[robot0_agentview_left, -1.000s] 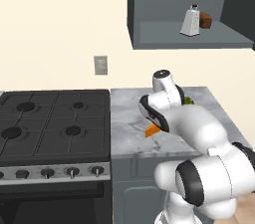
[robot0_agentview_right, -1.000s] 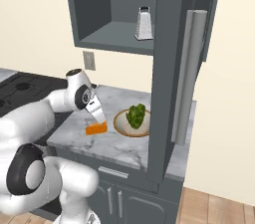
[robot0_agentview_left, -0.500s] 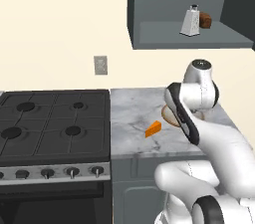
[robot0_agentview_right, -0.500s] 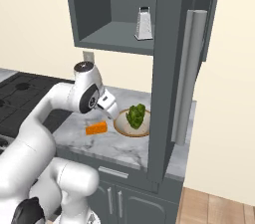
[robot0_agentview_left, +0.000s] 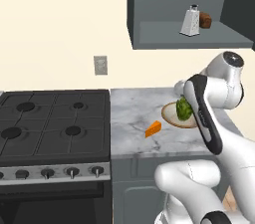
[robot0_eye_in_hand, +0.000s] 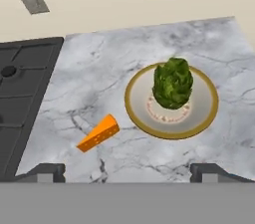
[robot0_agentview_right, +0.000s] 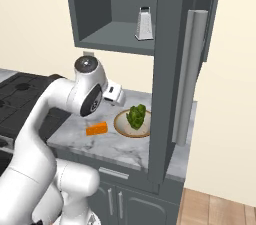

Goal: Pick the cheese from the fridge and the cheese grater from the cabinet and place them next to the salad bowl.

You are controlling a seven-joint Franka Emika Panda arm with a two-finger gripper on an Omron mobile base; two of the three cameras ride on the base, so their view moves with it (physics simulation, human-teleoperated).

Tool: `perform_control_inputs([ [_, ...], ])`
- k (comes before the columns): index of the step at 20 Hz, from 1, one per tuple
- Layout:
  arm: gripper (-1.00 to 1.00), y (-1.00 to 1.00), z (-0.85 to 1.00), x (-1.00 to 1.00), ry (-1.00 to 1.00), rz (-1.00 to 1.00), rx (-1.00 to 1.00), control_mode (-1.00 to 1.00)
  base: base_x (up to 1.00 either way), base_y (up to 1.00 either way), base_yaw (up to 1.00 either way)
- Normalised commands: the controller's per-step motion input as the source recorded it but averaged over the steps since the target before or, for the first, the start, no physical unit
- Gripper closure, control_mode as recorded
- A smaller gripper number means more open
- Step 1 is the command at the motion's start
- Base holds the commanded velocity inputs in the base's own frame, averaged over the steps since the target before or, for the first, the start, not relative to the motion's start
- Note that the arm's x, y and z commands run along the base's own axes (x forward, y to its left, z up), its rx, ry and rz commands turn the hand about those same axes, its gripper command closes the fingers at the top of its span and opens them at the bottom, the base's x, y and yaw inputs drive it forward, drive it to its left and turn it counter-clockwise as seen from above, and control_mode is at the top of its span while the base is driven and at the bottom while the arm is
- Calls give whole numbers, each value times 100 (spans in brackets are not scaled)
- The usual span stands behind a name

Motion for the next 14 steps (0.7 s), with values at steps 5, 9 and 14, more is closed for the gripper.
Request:
perform_control_inputs([
  [5,-100,0,68,-8,-18,17,-22,-100,0,0,0],
  [9,-100,1,67,-1,-14,1,-34,-100,0,0,0],
  [14,-100,0,82,-2,-24,-4,-6,-100,0,0,0],
])
